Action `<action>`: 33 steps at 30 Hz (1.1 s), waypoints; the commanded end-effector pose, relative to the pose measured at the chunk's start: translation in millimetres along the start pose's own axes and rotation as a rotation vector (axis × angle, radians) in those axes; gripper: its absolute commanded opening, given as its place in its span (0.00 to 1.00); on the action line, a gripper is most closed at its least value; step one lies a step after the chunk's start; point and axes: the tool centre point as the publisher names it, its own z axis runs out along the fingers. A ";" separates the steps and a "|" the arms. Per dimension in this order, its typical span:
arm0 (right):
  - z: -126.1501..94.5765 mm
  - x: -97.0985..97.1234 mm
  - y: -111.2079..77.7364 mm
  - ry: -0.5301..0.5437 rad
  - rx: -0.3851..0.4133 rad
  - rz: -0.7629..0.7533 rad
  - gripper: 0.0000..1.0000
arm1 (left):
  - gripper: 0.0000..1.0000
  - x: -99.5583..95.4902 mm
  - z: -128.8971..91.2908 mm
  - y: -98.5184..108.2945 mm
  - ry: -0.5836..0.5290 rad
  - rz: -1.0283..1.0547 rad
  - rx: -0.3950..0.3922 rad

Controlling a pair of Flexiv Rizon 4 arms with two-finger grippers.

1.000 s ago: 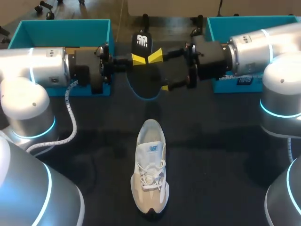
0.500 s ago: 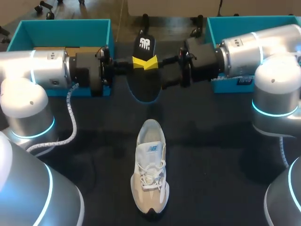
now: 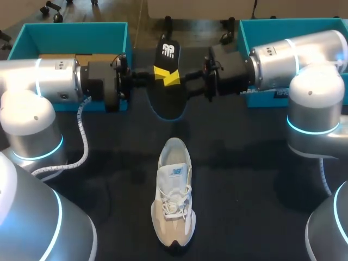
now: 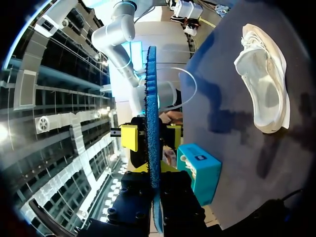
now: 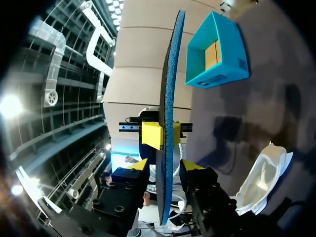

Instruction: Take the shoe out of the shoebox, open the shoe tongue, remove and reinsert the insole, then place the shoe into the shoebox

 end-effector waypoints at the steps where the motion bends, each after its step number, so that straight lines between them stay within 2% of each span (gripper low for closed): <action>1: -0.4 -0.6 -3.8 0.001 -0.009 0.000 0.36 | 0.00 0.6 1.2 0.0 -0.002 0.004 -0.003; 26: -4.7 -3.1 -4.8 0.013 -0.026 0.010 0.25 | 0.00 0.8 -0.7 -5.0 -0.013 0.017 -0.002; 33: -4.2 -3.2 -5.3 0.014 -0.027 0.014 0.17 | 0.00 0.3 -2.3 -5.5 -0.018 0.020 -0.004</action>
